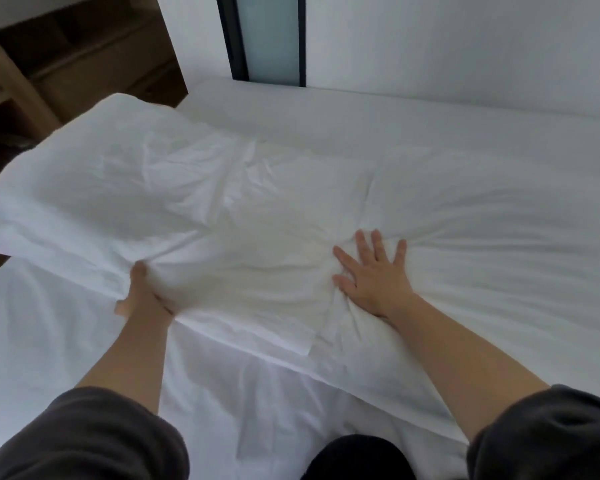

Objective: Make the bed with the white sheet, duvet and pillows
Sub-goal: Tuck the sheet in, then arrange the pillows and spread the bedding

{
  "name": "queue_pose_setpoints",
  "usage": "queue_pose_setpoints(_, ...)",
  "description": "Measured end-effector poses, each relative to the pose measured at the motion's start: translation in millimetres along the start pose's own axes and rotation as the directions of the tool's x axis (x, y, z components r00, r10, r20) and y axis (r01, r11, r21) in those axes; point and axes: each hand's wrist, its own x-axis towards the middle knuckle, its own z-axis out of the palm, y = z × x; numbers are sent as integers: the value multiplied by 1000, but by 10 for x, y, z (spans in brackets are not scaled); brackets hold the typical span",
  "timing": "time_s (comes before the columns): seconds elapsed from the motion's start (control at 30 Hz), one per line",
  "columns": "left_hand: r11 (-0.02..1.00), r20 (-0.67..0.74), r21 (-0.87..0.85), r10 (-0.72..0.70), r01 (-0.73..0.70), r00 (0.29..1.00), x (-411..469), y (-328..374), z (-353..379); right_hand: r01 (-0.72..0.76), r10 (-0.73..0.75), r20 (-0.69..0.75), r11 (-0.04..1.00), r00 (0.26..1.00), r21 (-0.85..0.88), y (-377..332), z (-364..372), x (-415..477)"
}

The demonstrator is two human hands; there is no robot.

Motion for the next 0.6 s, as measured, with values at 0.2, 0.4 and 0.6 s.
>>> queue_pose_setpoints(0.2, 995, 299, -12, 97, -98, 949, 99, 353, 119, -36, 33, 48, 998, 998, 60, -70, -118, -77)
queue_pose_setpoints(0.4, 999, 270, 18, 32, -39, 962, 198, 219, -3, -43, 38, 93, 998, 995, 48, -206, -246, -36)
queue_pose_setpoints(0.6, 999, 169, -25, 36, -32, 985, 541, 463, -32, 15, -38, 92, 969, 995, 245, -1197, -259, 465)
